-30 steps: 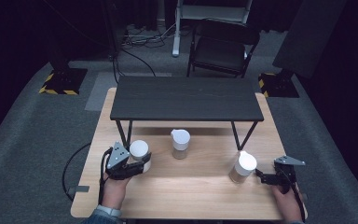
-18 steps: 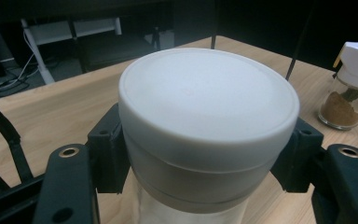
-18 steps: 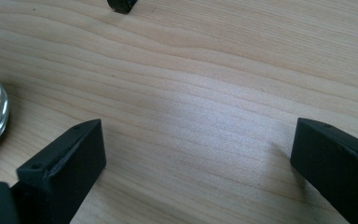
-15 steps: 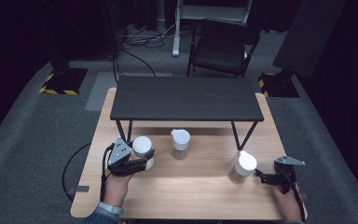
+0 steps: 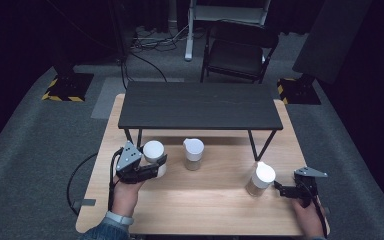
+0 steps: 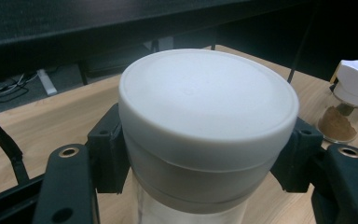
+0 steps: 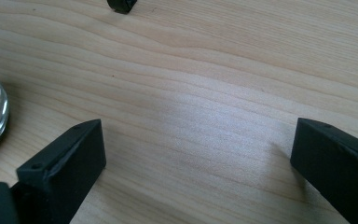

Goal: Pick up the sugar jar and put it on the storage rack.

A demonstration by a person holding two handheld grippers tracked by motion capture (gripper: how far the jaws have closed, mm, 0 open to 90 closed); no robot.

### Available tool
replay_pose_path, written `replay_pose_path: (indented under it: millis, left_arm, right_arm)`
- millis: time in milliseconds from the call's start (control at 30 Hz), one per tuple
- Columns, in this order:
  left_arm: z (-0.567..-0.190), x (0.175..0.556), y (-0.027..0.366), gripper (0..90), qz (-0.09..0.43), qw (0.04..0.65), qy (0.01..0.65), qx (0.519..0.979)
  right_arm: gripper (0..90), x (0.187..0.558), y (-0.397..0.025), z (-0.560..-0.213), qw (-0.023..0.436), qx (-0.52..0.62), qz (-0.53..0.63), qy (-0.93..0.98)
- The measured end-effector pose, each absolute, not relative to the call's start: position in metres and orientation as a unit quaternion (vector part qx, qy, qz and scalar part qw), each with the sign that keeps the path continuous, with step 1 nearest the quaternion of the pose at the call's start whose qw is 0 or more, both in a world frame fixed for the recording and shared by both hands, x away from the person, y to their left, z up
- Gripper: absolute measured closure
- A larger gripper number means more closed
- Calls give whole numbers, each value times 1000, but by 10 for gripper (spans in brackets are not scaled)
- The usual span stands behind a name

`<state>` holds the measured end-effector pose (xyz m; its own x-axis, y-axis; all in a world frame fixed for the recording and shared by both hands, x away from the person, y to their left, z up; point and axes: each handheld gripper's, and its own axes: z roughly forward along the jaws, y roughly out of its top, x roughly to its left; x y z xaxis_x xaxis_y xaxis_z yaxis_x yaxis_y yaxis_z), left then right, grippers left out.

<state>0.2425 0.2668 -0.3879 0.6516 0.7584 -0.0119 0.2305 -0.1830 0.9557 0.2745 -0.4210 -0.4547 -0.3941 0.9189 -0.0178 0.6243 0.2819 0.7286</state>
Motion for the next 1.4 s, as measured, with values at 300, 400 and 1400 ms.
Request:
replay_pose_path:
  millis: [300,400,1400]
  left_arm:
    - [-378,249,270,334,239,546,333,731]
    - [-375,250,270,334,240,546,331,732]
    - [-332,253,271,334,261,550,320,726]
  right_arm:
    - [29,274,-421,-455,225,502,327,768]
    - [29,274,-421,-455,225,502,327,768]
    - [29,275,-421,-455,225,502,327,768]
